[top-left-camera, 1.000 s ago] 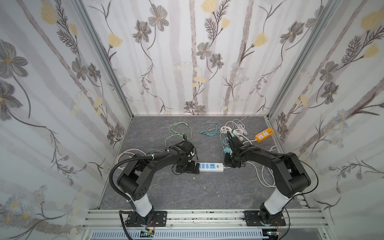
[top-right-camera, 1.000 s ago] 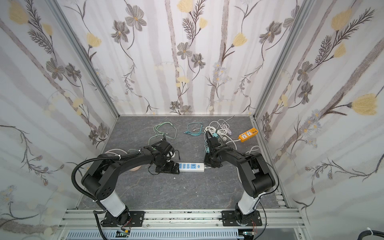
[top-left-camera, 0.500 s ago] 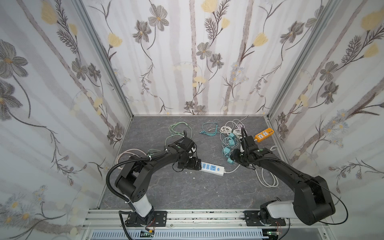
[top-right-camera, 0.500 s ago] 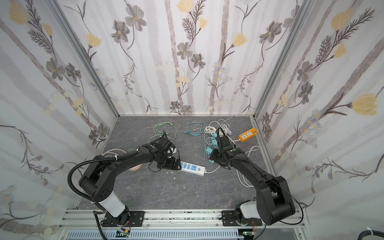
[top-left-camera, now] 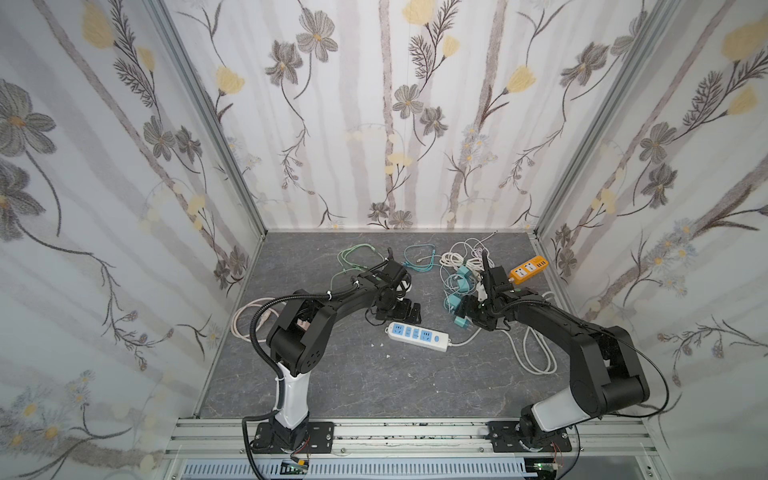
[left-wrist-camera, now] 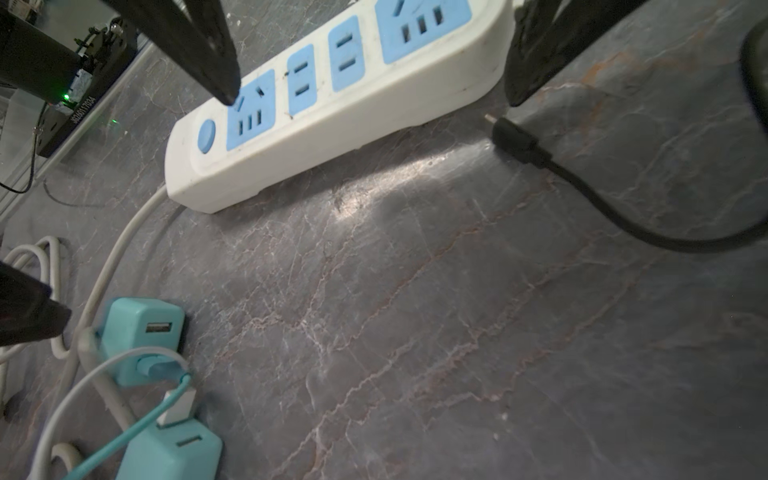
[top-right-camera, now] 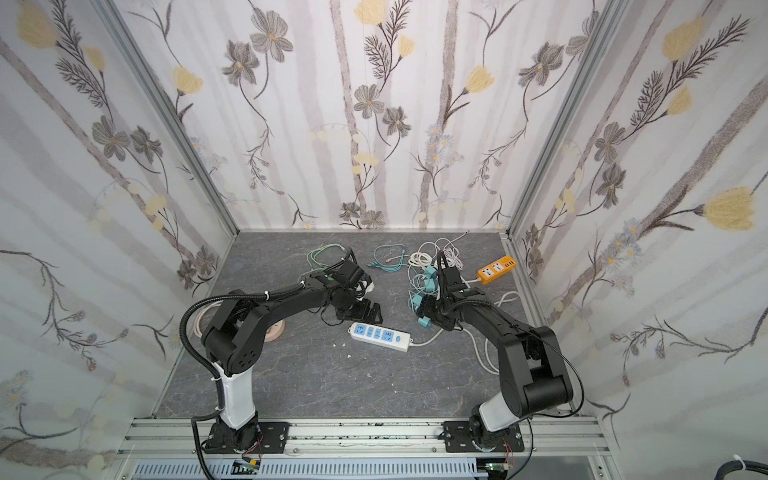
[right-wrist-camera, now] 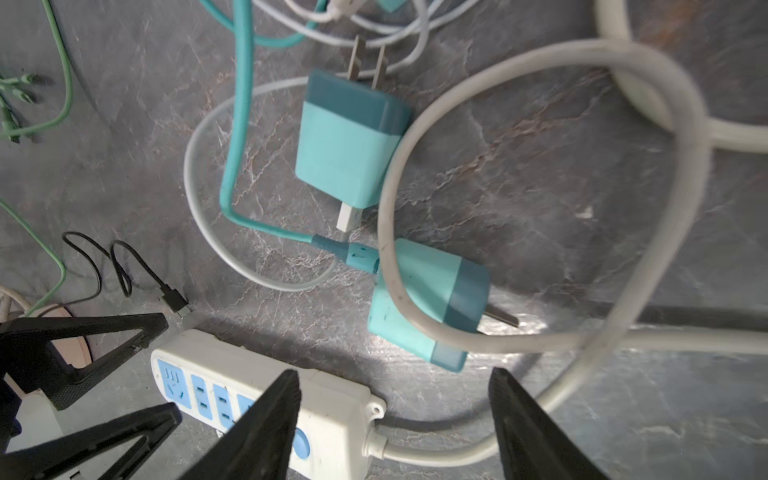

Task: Insert the plug
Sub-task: 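Release the white power strip and move the right gripper toward the teal chargers, then close the right gripper on the teal charger beside the strip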

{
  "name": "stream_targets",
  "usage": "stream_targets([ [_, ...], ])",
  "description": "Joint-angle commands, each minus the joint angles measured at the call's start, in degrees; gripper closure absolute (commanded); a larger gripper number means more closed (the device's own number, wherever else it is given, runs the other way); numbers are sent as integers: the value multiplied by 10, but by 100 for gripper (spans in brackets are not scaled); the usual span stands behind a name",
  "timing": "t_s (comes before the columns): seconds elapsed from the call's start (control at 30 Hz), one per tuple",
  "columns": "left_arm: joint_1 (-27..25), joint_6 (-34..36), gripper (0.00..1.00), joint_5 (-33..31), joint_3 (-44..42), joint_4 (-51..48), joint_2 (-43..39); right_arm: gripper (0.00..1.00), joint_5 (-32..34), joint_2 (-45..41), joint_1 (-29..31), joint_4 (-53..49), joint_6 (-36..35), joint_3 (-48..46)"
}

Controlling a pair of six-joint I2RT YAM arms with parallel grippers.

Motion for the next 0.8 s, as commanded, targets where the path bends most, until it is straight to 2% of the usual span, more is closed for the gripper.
stream_targets([
  [0.0,-1,-5,0,33,-15,-4,-3,26,-20,29,7,30,5,23],
  [0.17,-1,5,0,33,-55,-10,-28,21,72,53,5,33,33,32],
  [0.37,-1,-11,0,26,-71,1,-32,17,110,66,-13,77,31,56],
  [0.57,-1,-15,0,21,-66,7,-32,18,38,81,-20,73,-38,70],
  [0.77,-1,-19,0,9,-62,9,-32,20,-53,101,-7,83,-52,62],
])
